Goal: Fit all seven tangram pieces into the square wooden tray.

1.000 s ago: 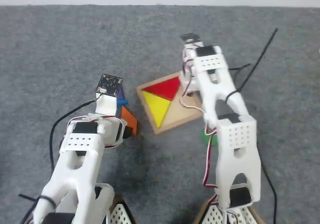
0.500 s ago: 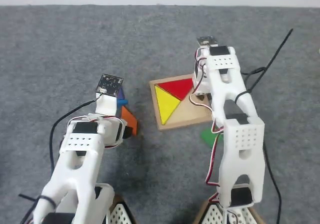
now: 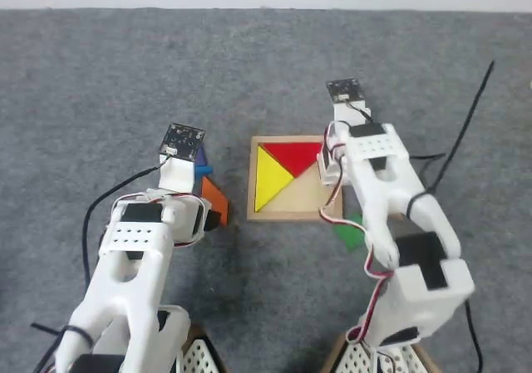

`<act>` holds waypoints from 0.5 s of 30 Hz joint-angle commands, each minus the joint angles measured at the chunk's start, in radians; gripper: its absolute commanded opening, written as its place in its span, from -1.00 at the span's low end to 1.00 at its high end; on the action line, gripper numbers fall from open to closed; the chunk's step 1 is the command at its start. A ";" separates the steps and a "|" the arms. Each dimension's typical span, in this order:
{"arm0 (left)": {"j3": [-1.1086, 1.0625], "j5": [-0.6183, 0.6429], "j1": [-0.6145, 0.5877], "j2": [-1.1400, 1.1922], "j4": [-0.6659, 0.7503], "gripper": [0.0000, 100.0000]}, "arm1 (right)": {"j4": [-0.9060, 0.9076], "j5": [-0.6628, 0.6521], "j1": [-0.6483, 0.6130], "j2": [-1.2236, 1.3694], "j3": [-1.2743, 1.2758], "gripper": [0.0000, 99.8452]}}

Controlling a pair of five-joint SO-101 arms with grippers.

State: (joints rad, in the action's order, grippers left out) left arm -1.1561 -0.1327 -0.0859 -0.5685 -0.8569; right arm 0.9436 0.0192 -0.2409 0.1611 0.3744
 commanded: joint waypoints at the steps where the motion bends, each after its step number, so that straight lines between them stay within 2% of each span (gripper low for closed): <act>1: 0.002 -0.008 0.005 -0.040 0.025 -0.49 | -0.039 0.009 -0.035 -0.087 -0.017 -0.94; 5: 0.002 -0.008 0.006 -0.040 0.023 -0.49 | 0.039 0.008 -0.024 -0.085 -0.055 -0.74; 10: 0.002 -0.009 0.006 -0.040 0.025 -0.49 | 0.048 0.008 -0.002 -0.093 -0.071 -0.45; 12: 0.002 -0.009 0.006 -0.040 0.021 -0.49 | 0.088 0.009 -0.002 -0.094 -0.072 -0.44; 15: 0.004 -0.006 0.003 -0.041 0.021 -0.49 | 0.143 0.014 0.007 -0.108 -0.072 -0.54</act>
State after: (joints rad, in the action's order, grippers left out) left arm -1.1561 -0.1327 -0.0859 -0.5685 -0.8569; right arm 1.0403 0.0192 -0.2547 0.1396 0.3575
